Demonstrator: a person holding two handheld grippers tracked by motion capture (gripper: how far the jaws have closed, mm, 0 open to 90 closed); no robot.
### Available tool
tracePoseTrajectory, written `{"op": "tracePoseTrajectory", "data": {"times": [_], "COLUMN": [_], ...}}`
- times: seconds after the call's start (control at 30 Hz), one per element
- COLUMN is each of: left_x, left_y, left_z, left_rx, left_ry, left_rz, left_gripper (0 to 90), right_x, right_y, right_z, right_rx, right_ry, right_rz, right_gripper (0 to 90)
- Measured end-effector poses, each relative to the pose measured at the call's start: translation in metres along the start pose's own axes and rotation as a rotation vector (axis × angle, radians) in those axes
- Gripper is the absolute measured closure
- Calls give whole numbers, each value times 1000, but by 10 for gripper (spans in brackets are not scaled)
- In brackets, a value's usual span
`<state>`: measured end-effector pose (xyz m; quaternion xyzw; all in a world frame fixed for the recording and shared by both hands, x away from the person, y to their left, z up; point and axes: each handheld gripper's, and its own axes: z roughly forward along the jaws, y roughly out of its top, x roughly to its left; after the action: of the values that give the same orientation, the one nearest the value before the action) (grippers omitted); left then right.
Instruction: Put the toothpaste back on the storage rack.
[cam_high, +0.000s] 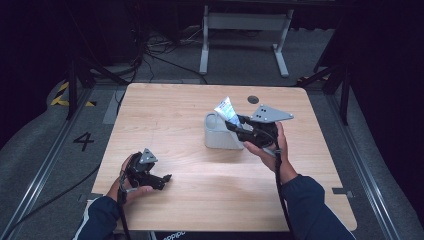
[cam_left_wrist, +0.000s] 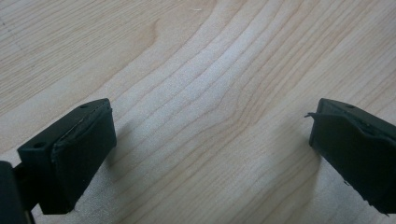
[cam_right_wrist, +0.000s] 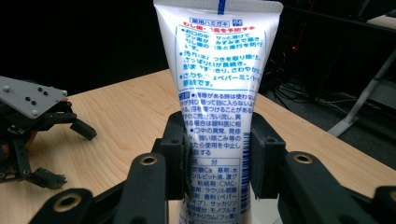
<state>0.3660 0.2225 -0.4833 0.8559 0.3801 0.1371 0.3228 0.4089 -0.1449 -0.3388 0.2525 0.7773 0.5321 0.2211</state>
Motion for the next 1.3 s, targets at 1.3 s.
{"op": "tracePoseTrajectory", "data": {"times": [1.3], "left_x": [1], "left_y": [0], "left_z": [0], "left_rx": [-2], "left_ry": [-4], "left_rz": [7], "left_gripper": [15], "right_x": [-27], "right_y": [15], "right_z": [58], "right_rx": [55], "right_ry": [-70], "right_rz": [4], "right_gripper": [659]}}
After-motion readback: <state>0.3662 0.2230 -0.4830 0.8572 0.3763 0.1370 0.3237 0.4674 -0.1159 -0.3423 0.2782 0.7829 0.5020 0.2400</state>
